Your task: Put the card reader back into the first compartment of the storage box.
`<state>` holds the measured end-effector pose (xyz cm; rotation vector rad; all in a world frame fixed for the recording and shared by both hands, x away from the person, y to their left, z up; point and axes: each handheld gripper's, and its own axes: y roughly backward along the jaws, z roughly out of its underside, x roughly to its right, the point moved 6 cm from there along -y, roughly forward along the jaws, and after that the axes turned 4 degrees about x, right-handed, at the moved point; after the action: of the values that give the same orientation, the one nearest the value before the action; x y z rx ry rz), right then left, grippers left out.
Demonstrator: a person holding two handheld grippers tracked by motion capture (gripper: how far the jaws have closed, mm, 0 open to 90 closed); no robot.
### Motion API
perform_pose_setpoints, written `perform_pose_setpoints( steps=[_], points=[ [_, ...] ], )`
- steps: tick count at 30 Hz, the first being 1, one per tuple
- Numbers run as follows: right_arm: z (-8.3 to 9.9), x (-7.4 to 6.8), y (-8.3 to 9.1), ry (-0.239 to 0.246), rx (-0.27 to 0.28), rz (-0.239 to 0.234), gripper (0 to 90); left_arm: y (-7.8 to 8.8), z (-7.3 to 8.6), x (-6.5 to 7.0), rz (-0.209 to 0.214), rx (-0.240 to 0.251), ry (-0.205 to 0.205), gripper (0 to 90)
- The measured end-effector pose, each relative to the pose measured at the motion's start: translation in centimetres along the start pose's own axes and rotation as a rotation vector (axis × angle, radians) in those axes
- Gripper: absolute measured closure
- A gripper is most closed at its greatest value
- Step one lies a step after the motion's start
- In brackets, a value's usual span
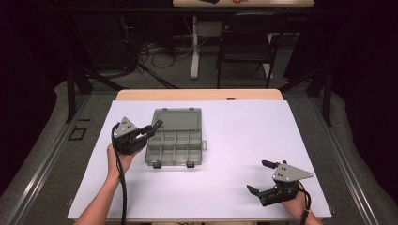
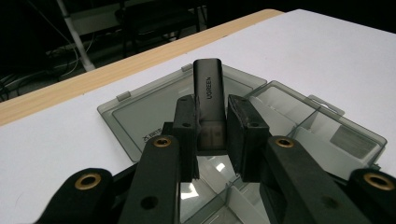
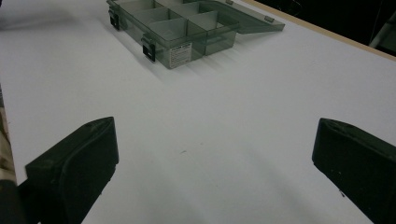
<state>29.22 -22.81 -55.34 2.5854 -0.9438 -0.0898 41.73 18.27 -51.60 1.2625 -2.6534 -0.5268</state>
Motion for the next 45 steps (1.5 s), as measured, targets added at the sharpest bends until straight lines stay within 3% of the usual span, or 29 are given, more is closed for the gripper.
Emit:
perform_pose_setpoints(
  steps=[20, 45],
  points=[
    [0.0, -0.1, 0.0, 0.004, -0.001, 0.001, 0.0, -0.6, 0.8, -1.0, -0.059, -0.029, 0.051, 74.6],
    [0.0, -0.1, -0.1, 0.003, -0.005, 0.003, 0.0, -1.2, 1.9, -1.0, -0.054, -0.115, 0.062, 74.5]
  ],
)
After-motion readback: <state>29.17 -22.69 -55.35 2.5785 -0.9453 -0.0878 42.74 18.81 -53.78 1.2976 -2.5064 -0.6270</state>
